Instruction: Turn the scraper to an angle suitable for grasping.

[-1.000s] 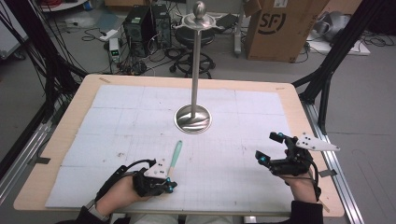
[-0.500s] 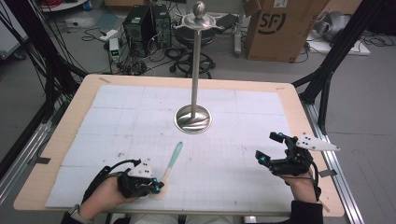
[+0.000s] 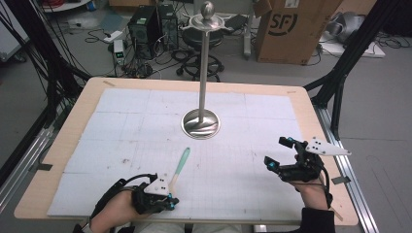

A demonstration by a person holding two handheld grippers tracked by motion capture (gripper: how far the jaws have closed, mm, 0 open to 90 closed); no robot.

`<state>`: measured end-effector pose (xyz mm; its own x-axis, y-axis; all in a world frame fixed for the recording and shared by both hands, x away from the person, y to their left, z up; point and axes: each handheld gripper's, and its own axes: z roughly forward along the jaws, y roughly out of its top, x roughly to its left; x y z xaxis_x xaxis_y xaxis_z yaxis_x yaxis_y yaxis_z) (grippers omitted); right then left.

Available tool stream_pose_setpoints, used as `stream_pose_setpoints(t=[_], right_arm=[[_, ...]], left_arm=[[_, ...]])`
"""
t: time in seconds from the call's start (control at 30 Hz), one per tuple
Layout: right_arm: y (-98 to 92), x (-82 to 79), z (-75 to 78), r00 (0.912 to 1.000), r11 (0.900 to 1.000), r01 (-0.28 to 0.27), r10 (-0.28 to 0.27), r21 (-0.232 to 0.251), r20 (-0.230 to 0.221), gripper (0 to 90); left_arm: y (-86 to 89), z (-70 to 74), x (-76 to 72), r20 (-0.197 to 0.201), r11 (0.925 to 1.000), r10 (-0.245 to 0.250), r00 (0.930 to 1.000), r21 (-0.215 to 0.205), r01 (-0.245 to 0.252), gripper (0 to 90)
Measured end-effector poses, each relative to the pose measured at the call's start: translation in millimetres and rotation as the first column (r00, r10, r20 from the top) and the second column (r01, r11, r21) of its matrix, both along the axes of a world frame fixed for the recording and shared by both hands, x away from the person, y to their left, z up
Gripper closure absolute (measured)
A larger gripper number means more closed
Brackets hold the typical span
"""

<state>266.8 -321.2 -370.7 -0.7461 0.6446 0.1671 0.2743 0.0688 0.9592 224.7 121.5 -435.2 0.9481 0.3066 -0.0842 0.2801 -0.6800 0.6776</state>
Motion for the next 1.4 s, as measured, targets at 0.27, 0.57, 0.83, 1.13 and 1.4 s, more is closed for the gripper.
stream_pose_setpoints(t=[0.27,0.57,0.83,1.13,1.4], right_arm=[[-3.0,-0.7,0.2,1.0,1.0,0.007,-0.007,0.006,0.005,1.5],[-2.7,-0.7,-0.1,1.0,1.0,0.009,-0.009,0.005,0.005,1.6],[-1.7,-1.3,0.1,0.9999,1.0,0.012,-0.011,-0.002,0.007,1.6],[-3.0,-1.7,-0.8,0.9999,1.0,0.01,-0.01,0.0,0.004,1.6],[-5.2,-3.1,-1.1,0.9999,1.0,0.016,-0.016,0.006,0.004,1.5]], left_arm=[[14.4,2.4,3.4,-0.008,0.9982,0.056,0.9984,-0.02,-0.057,89.8],[22.6,3.7,9.4,-0.007,0.9918,0.121,0.9926,-0.04,-0.121,89.8],[-8.3,-1.2,21.3,0.038,0.9907,0.131,0.9906,-0.042,-0.13,89.8],[-1.0,-1.8,30.2,0.028,0.9879,0.155,0.9876,-0.016,-0.154,89.8],[20.2,0.3,32.2,0.016,0.9835,0.181,0.9834,0.002,-0.181,89.8]])
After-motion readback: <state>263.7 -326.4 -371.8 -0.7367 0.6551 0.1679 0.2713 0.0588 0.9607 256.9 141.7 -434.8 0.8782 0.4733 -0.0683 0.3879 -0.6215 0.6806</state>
